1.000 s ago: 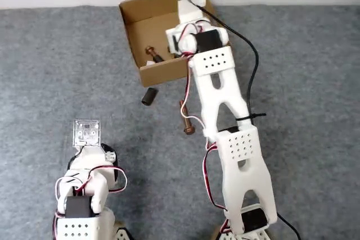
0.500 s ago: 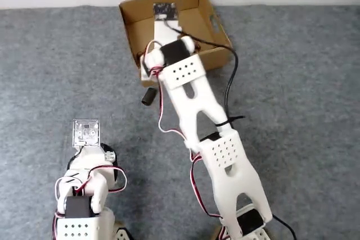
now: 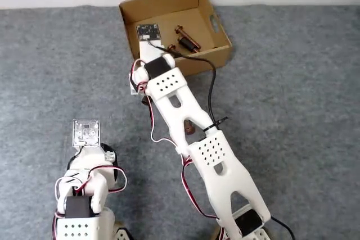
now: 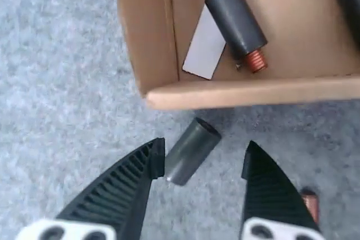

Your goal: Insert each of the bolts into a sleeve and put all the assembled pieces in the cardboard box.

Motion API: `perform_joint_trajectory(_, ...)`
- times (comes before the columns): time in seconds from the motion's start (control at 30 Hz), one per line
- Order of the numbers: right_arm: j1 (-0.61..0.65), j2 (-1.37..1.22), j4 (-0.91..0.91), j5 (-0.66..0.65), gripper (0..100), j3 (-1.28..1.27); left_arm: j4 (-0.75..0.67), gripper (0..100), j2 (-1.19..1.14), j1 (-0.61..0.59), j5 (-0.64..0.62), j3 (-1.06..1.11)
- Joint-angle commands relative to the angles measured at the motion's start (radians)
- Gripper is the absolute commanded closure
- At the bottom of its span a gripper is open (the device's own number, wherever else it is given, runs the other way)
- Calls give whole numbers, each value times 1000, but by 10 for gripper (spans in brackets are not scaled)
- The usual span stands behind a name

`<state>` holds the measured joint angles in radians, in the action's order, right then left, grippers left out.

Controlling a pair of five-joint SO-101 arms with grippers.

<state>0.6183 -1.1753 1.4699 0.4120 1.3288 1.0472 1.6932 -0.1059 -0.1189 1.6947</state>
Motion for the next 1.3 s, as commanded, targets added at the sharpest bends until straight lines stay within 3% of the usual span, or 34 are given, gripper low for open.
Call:
perform_joint_trajectory(0.0,4,-10,-35,11,797,11,-25,995,6,-3,3,-4)
perform_joint_trajectory(0.37,8,-71,-13,11,801,6,-25,995,6,-3,3,-4)
perform_joint_trajectory(0.6,8,-73,61,25,995,11,-25,995,6,-3,3,-4)
perform_joint_trajectory(0.97,10,-12,326,48,990,152,-26,995,5,-3,3,-4)
perform_joint_trajectory(1.1,2,73,328,40,991,196,-32,995,2,-2,2,-4)
perform_joint_trajectory(1.27,7,255,329,23,991,61,-28,995,0,-2,0,-4)
